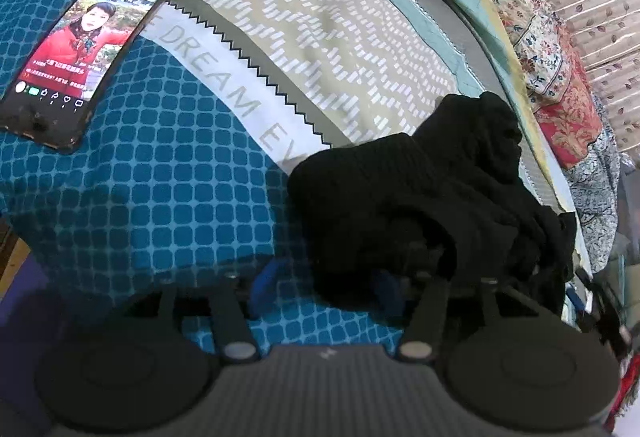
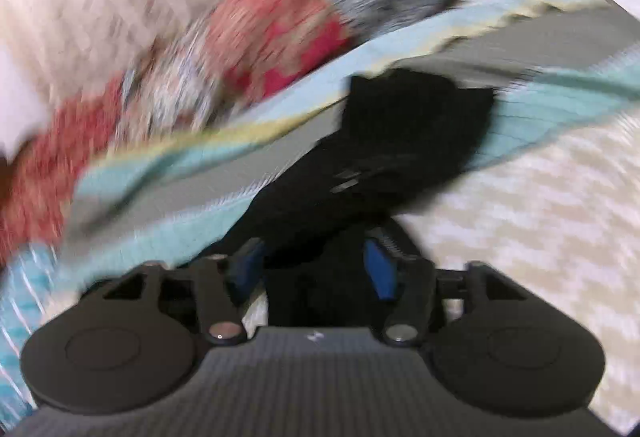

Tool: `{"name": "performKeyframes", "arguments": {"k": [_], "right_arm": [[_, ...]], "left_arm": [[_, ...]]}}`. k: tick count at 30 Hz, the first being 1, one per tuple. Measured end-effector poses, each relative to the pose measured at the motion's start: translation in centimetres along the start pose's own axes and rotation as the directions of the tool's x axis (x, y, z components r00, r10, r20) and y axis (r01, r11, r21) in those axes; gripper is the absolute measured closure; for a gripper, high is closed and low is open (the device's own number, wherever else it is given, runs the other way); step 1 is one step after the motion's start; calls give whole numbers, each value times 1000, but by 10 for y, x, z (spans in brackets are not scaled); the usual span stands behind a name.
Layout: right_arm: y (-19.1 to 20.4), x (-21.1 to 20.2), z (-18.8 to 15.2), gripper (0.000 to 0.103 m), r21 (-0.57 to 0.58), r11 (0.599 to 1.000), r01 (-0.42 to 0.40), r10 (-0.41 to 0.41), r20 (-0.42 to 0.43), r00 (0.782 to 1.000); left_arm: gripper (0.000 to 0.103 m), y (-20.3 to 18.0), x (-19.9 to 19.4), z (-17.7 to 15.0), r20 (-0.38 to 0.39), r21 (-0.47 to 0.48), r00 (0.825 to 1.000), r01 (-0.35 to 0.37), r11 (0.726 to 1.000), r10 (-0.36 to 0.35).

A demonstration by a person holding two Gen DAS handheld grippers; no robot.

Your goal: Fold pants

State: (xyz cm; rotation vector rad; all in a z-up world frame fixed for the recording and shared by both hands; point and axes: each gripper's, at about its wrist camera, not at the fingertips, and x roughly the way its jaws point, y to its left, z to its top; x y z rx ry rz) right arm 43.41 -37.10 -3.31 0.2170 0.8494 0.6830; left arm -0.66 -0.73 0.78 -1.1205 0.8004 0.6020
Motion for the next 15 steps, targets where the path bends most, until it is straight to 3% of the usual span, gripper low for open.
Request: {"name": "performKeyframes", "arguments": {"k": [2, 4, 5, 8, 10, 12, 15], "right_arm": [[25, 21, -11, 41, -157, 986, 59, -71, -72, 995], [36, 42, -23, 90, -311, 939, 150, -195, -119, 974], [37, 41, -28, 91, -371, 910, 186, -238, -101, 966], [17, -13, -7, 91, -272, 958, 96, -107, -25, 994], [-4, -66, 11, 91, -175, 984, 37, -25, 68, 997], [-42, -129, 21, 91, -52, 999, 9, 1, 190, 982], [-107, -201, 14, 90, 122, 990, 64, -99, 307, 946]], "left_arm": [[67, -4, 1, -2, -26, -8, 999, -22, 1000, 22], [91, -8, 5, -1, -44, 11, 999, -11, 1000, 12], [91, -11, 5, -1, -46, 18, 999, -9, 1000, 10], [93, -15, 2, -4, -28, 74, 999, -22, 997, 24], [93, -16, -2, -4, -42, 82, 999, -21, 996, 24], [93, -14, -5, -3, -39, 84, 999, -19, 996, 23], [93, -12, -7, -10, -4, 97, 1000, 23, 995, -22]]}}
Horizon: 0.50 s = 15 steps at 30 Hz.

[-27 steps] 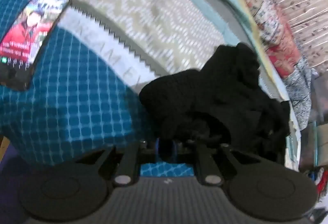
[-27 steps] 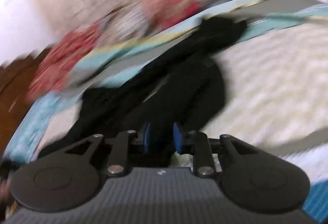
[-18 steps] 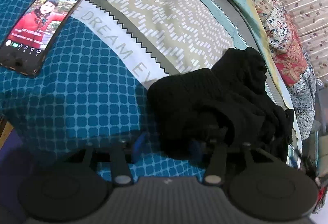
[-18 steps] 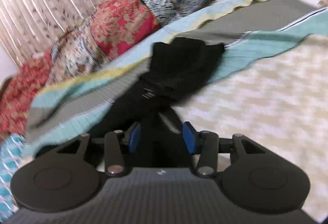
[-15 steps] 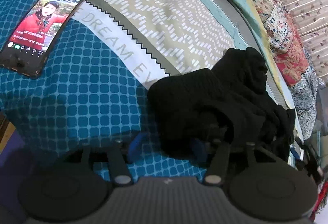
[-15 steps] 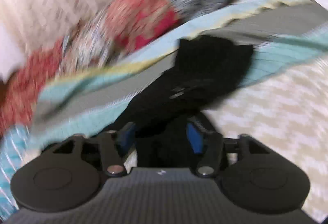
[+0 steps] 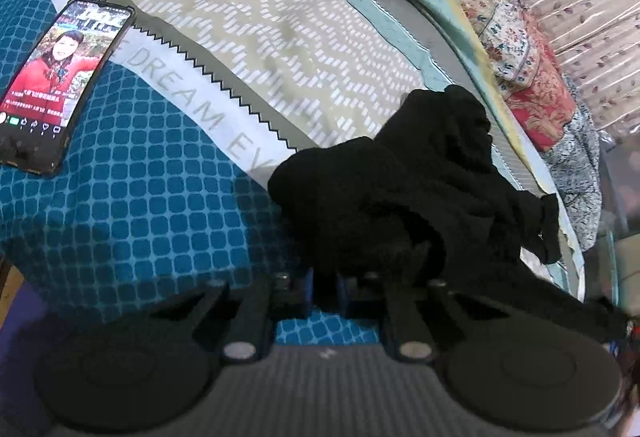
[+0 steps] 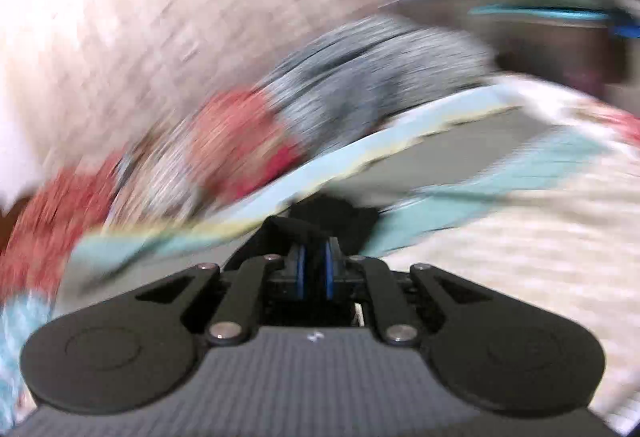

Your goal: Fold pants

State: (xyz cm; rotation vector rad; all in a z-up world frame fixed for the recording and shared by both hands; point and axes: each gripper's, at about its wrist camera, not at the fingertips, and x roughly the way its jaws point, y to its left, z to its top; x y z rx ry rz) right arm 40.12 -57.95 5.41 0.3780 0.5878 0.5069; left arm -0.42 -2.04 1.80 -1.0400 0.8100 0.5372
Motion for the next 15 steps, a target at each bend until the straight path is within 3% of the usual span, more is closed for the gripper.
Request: {"name": "performKeyframes", "arguments": {"k": [2, 4, 5, 6, 9, 12, 13, 14, 15], "right_arm": [[-44, -28, -4, 87, 73, 992, 102, -104, 14, 995], [-83, -50, -20, 82, 139, 972, 189, -189, -11, 982], [-100, -61, -32, 75, 172, 957, 233, -232, -28, 972], [-116, -71, -44, 58, 203, 937, 284, -279, -53, 959], [-143, -99, -75, 56, 258, 877, 405, -393, -100, 914], [-140, -107, -77, 56, 253, 881, 400, -391, -89, 916], [-137, -106, -74, 56, 236, 891, 389, -381, -80, 921], [-130, -101, -68, 56, 208, 905, 372, -366, -67, 928], [-128, -99, -71, 55, 187, 917, 353, -349, -54, 935]], "left_arm": [[93, 1, 2, -6, -4, -3, 999, 49, 999, -49], [93, -2, 1, -13, -7, 7, 999, 35, 999, -35], [93, -4, 1, -16, -11, 22, 1000, 19, 1000, -19], [93, -3, 2, -18, -14, 29, 1000, 22, 999, -22], [90, 3, 1, -20, -39, 11, 999, 26, 1000, -26], [58, 7, -5, -22, -24, -15, 999, 32, 999, -32], [36, 8, -6, -21, -21, -32, 999, 25, 999, -25], [26, 8, -7, -21, -14, -53, 1000, 18, 998, -19], [26, 7, -7, -22, -3, -59, 1000, 21, 998, -21]]}}
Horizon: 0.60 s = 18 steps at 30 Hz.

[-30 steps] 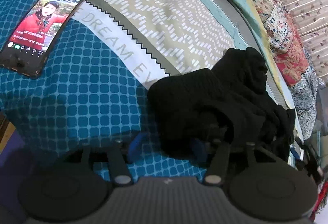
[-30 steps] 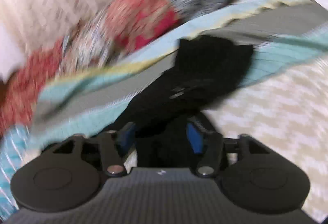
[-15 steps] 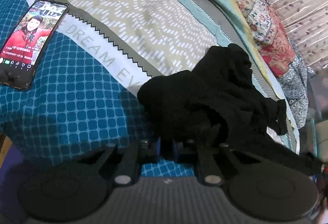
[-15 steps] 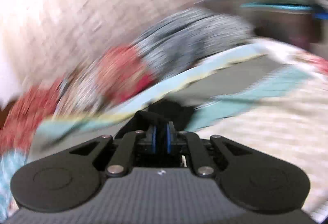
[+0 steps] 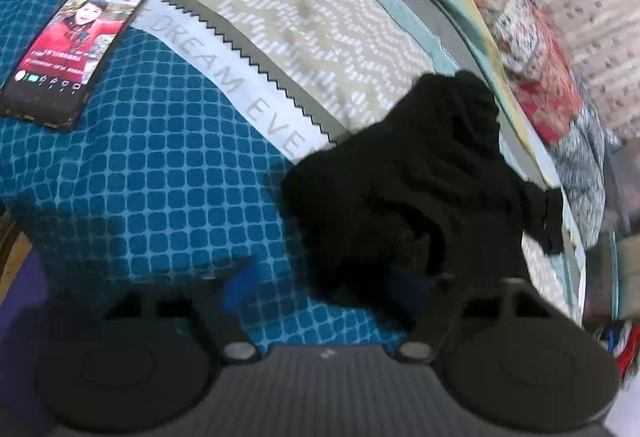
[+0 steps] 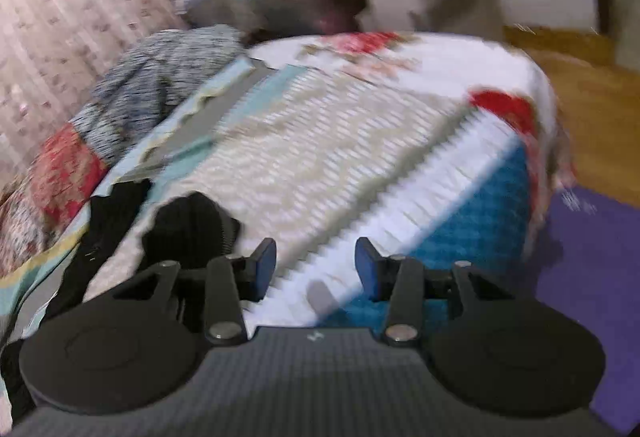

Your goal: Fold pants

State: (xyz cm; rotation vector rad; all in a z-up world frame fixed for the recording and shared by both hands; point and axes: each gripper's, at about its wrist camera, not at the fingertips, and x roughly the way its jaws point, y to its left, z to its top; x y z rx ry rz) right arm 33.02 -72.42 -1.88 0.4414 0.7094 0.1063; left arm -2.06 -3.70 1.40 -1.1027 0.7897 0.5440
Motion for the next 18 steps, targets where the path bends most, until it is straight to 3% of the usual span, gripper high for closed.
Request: {"name": "performKeyframes", "arguments": {"k": [3, 6, 8, 9, 11, 13, 14, 15, 16, 17, 18], "right_arm": [[25, 8, 3, 44, -63, 994, -85, 86, 5, 996], [42, 31, 6, 44, -80, 986, -148, 150, 17, 989], [45, 51, 8, 47, -72, 990, -125, 127, 26, 992], [43, 67, 13, 54, -67, 992, -104, 106, 17, 994], [41, 87, 16, 55, -58, 995, -76, 75, -24, 997], [37, 113, 15, 53, 1, 994, -107, 106, -90, 990], [39, 121, 12, 53, 24, 991, -128, 130, -113, 985], [46, 132, 11, 60, 22, 989, -147, 148, -150, 977], [57, 140, 9, 88, -18, 990, -141, 135, -192, 972], [71, 146, 10, 88, -70, 989, -130, 111, -222, 969], [83, 149, 17, 89, -84, 987, -134, 111, -231, 967]], "left_arm": [[25, -7, 0, -1, -4, -2, 999, 41, 999, -41], [25, -12, 3, -1, -13, -5, 999, 30, 1000, -30], [25, -13, 6, 0, -15, -1, 1000, 11, 1000, -11], [25, -12, 9, 1, -18, 4, 1000, -2, 1000, 2], [25, -11, 13, 2, -26, 1, 999, -20, 1000, 20], [27, -11, 18, 4, -30, 0, 999, -33, 999, 33], [34, -12, 20, 5, -31, 3, 999, -37, 999, 37], [46, -14, 22, 5, -30, 13, 999, -38, 999, 39], [83, -17, 26, 6, -41, 31, 999, -30, 999, 31], [92, -19, 28, 9, -57, 38, 998, -26, 999, 28], [92, -21, 26, 11, -51, 34, 998, -21, 999, 23]]}}
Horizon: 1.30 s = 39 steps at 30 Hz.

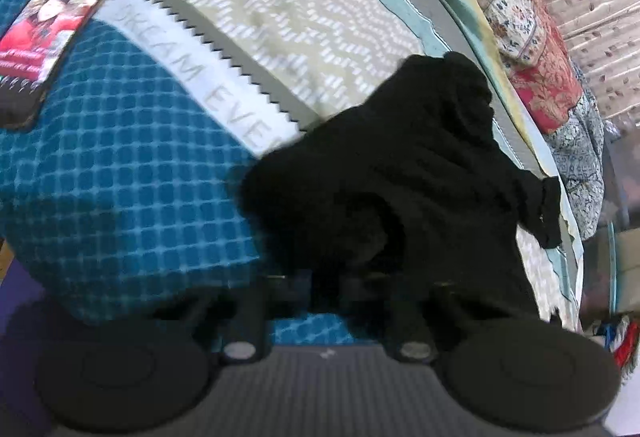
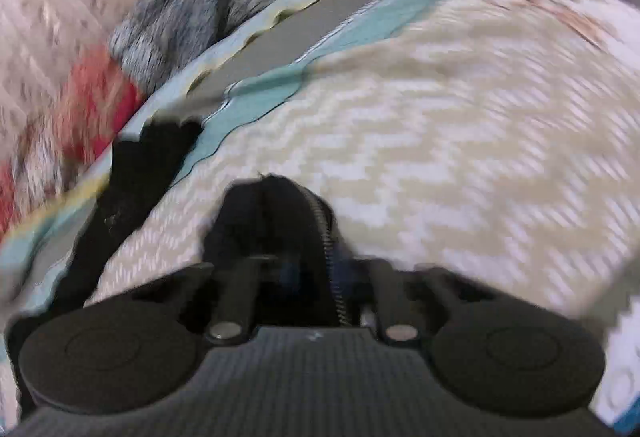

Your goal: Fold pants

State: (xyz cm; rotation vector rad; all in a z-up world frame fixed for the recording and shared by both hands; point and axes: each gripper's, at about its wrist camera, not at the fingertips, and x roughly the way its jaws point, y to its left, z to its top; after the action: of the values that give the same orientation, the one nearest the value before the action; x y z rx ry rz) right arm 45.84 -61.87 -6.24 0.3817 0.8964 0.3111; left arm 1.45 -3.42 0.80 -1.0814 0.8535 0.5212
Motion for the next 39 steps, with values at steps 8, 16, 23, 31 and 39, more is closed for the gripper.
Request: {"name": "performKeyframes", "arguments": {"k": [8, 16, 23, 31, 39], "right_arm": [[27, -98, 113, 94, 144, 982, -124, 63, 365, 929], [-35, -123, 53, 94, 152, 988, -27, -20, 297, 955], [-105, -106, -29, 91, 238, 953, 190, -217, 95, 971], [-103, -163, 3, 61, 255, 907, 335, -399, 271, 876], [39, -131, 46, 59, -150, 988, -32, 66, 226, 972]], "left_arm": [[93, -20, -67, 54, 203, 24, 950, 239, 971, -239], [93, 11, -28, 18, 68, 40, 990, 119, 992, -121], [79, 61, 5, -19, -66, -45, 995, 66, 997, -69], [62, 74, -82, -5, 120, 67, 991, 48, 997, -56], [38, -22, -70, 73, 376, 360, 926, -166, 918, 20]]}}
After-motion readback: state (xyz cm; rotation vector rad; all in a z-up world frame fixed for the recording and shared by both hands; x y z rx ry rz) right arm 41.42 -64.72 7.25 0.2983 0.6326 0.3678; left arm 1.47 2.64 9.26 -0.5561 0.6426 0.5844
